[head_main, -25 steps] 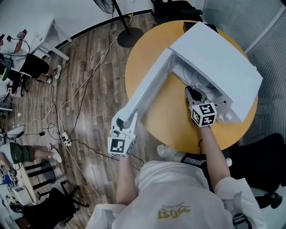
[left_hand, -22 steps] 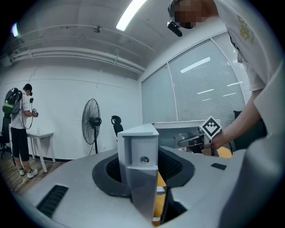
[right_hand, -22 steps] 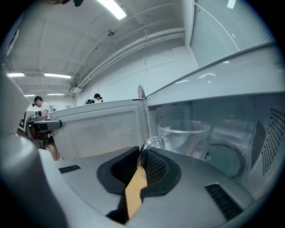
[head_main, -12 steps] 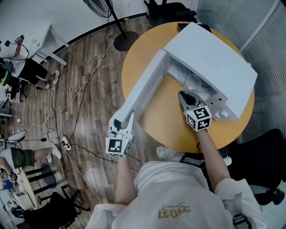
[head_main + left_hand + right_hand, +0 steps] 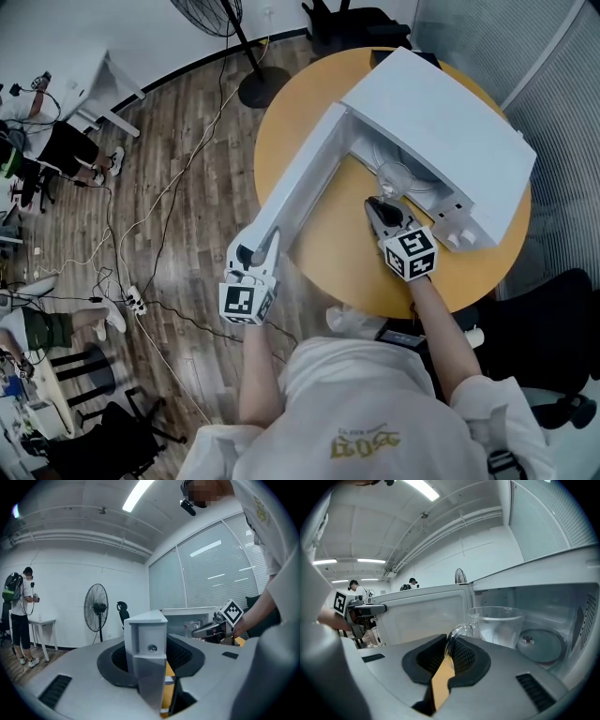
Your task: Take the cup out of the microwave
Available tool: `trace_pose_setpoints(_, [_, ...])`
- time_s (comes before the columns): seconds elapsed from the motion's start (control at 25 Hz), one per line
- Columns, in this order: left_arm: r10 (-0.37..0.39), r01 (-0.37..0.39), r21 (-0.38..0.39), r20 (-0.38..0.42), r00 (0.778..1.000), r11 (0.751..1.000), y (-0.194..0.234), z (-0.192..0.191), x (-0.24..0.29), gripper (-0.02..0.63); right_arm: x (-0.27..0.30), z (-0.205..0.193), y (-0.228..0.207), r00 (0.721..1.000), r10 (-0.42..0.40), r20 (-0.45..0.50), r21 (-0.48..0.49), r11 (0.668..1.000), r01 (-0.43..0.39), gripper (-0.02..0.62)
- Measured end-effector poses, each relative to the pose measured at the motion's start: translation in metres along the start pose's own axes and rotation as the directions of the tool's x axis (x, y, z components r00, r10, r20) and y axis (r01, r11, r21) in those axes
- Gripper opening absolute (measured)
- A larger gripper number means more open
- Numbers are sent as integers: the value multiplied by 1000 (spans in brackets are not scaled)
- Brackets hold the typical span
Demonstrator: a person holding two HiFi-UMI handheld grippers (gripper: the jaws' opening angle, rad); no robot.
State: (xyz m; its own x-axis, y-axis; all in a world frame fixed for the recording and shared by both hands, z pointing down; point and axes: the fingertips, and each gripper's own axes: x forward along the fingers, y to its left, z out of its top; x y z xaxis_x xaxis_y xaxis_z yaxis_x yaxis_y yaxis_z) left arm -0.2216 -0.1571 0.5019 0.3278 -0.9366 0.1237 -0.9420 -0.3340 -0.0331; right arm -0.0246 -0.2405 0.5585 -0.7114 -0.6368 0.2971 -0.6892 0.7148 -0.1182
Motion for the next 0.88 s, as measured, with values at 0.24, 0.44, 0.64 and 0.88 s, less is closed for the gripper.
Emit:
trace_pose_setpoints(0.24, [2,-2,-7,6,1000,1000,0,1,-1,176,-5,-5,15,1000,31,-8,-12,999,-31,34])
trace_pose_setpoints(0.44, [0,0,-8,6,1000,1000,0,2,-2,176,-8,-15,24,998,55,-26,-11,998,-56,34])
trace_pose_setpoints(0.64, [3,-3,-8,5,1000,1000,-2,1,-1,176,-9,-25,34,995,96,-36,-21,995,-97,34])
trace_pose_setpoints(0.88, [5,-5,-7,5,1000,1000,-3,1,1,176,-5,-42,43,988,144,-62,-18,989,-145,35])
